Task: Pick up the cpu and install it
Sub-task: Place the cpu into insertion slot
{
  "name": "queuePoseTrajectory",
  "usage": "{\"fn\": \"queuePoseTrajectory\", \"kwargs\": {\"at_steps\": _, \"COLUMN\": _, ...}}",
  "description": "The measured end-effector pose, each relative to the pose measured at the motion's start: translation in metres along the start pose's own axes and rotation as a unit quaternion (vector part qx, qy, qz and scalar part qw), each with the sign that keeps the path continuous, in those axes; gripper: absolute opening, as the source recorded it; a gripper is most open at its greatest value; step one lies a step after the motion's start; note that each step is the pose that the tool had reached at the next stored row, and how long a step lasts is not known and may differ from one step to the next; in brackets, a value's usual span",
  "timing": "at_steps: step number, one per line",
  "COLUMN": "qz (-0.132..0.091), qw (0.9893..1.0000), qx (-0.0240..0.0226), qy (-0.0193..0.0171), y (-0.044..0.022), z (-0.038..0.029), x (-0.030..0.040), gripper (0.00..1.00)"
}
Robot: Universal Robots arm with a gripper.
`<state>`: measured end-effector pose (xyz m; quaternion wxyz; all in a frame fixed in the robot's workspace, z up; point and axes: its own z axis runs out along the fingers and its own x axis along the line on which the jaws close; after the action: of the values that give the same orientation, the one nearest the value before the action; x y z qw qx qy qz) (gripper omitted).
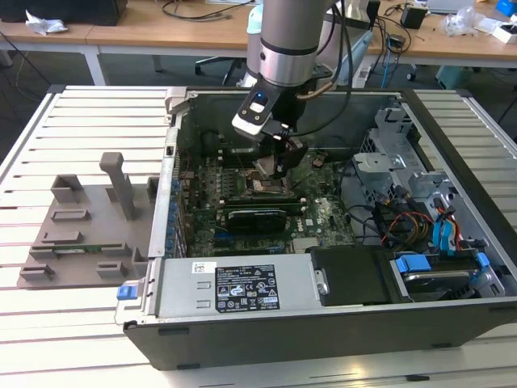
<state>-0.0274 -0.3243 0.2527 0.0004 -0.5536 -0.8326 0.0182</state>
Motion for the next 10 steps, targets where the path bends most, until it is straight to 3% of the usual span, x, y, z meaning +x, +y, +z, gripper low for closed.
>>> {"fn": "queuePoseTrajectory", "kwargs": {"at_steps": 4, "qz": 0.018, "qw": 0.9998, "qx": 0.0003, "qy": 0.0005, "y": 0.0, "z": 0.0003, "x": 0.0, "gripper": 0.55}}
{"fn": "queuePoseTrajectory", "kwargs": {"at_steps": 10, "qz": 0.063, "qw": 0.998, "qx": 0.0013, "qy": 0.0016, "y": 0.0, "z": 0.0006, "x": 0.0, "gripper": 0.55}}
